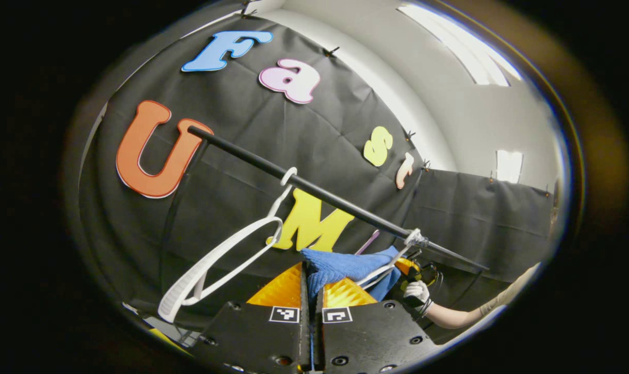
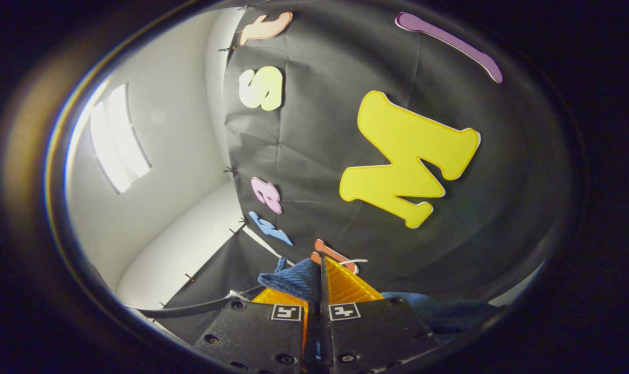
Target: Grasp the clothes on the hanger with both hands and then place them into the laundry hamper below.
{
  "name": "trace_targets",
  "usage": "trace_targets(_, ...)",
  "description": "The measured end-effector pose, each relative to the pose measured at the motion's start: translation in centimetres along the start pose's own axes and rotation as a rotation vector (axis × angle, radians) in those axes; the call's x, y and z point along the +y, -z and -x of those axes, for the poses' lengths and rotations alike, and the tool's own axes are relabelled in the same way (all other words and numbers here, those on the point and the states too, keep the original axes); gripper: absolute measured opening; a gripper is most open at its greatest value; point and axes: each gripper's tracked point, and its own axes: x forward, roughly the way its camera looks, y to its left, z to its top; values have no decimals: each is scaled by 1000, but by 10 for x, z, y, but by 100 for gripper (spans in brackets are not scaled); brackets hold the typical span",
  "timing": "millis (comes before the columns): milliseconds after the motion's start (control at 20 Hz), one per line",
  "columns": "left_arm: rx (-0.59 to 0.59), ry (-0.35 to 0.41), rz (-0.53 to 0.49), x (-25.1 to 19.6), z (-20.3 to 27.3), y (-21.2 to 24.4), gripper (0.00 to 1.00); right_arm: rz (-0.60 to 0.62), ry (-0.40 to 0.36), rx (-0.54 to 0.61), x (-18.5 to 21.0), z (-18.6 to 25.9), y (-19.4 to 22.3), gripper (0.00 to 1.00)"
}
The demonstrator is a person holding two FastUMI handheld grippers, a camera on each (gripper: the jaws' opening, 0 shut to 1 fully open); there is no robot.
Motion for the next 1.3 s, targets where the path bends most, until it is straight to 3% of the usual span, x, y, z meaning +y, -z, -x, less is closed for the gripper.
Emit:
trace_targets(500, 68, -17, 96, 28, -4, 28, 2, -53, 114, 31, -33, -8, 1, 6)
trace_targets(650, 95, -6, 70, 21, -6, 34, 2, -62, 79, -40, -24, 3, -13, 6)
trace_targets(700, 103, -2, 58, 20, -9, 34, 7, -71, 56, -48, -17, 4, -17, 6)
trace_targets(750, 110, 4, 48, 18, -11, 34, 2, -76, 28, -57, -7, 7, -20, 6)
trace_targets(1050, 103, 32, 13, 4, -16, 25, 2, 2, -29, -63, 22, 13, -34, 6)
trace_targets(1300, 87, 37, 32, 11, -11, 19, 2, 14, 20, -29, 7, 6, -23, 6)
